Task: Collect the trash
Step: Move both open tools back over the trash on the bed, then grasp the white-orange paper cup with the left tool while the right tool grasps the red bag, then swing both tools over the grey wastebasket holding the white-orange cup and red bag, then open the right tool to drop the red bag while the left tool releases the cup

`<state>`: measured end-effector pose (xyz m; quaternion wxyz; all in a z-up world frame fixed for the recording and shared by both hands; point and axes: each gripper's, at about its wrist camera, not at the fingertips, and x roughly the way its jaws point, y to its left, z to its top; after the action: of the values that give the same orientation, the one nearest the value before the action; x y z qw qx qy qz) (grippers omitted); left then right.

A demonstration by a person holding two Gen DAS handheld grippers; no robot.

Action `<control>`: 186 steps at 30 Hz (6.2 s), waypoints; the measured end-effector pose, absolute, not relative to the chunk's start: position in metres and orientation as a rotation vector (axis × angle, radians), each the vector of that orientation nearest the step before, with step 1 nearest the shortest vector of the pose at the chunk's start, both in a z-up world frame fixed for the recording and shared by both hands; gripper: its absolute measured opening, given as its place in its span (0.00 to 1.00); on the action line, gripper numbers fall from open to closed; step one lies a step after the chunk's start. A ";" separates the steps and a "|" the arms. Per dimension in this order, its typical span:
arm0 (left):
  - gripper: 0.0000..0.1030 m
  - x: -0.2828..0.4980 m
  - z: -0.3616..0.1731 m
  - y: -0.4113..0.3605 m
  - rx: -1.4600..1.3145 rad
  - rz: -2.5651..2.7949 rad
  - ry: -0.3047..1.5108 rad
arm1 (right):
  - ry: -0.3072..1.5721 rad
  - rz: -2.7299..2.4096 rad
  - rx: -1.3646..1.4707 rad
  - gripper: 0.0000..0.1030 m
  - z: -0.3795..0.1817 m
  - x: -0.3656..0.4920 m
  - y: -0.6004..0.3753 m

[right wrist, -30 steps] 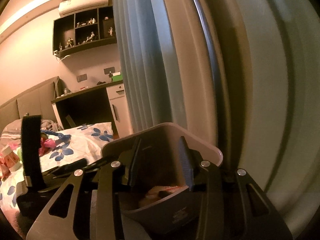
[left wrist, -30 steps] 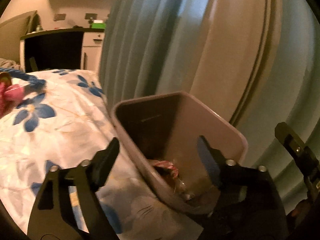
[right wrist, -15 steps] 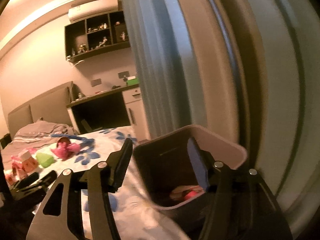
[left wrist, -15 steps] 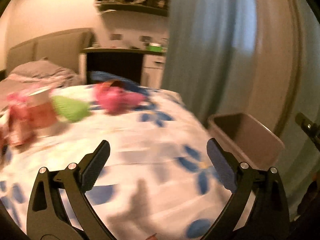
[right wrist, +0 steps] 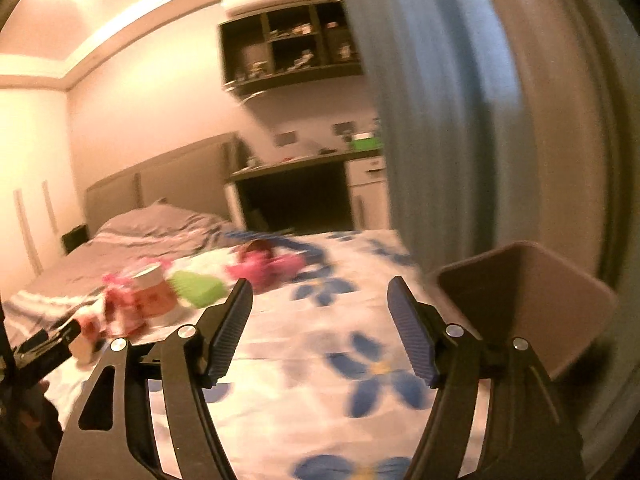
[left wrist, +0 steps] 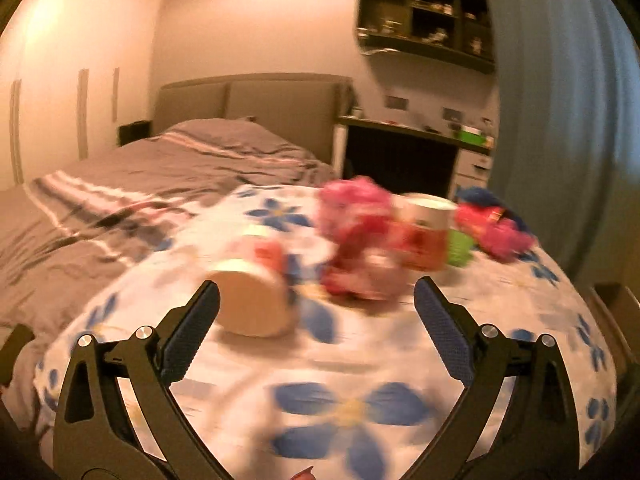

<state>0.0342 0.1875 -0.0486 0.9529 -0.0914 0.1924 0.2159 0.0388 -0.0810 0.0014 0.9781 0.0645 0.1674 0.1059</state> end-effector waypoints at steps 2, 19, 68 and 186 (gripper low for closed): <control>0.93 0.028 -0.050 0.205 -0.198 0.461 0.391 | 0.348 0.257 0.114 0.67 0.001 0.041 -0.059; 0.49 0.038 -0.086 0.279 -0.235 0.420 0.524 | 0.432 0.513 -0.010 0.67 -0.020 0.053 0.084; 0.02 0.032 -0.075 0.305 -0.344 0.409 0.470 | 0.484 0.738 -0.099 0.02 -0.016 0.055 0.151; 0.02 0.215 -0.073 -0.211 -0.023 -0.478 0.548 | 0.359 -0.125 0.169 0.19 -0.029 0.084 -0.297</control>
<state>0.2146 -0.2113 -0.0732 0.9346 -0.0114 0.2680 -0.2336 0.0838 -0.2968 -0.0294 0.9784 0.0839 0.1784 -0.0622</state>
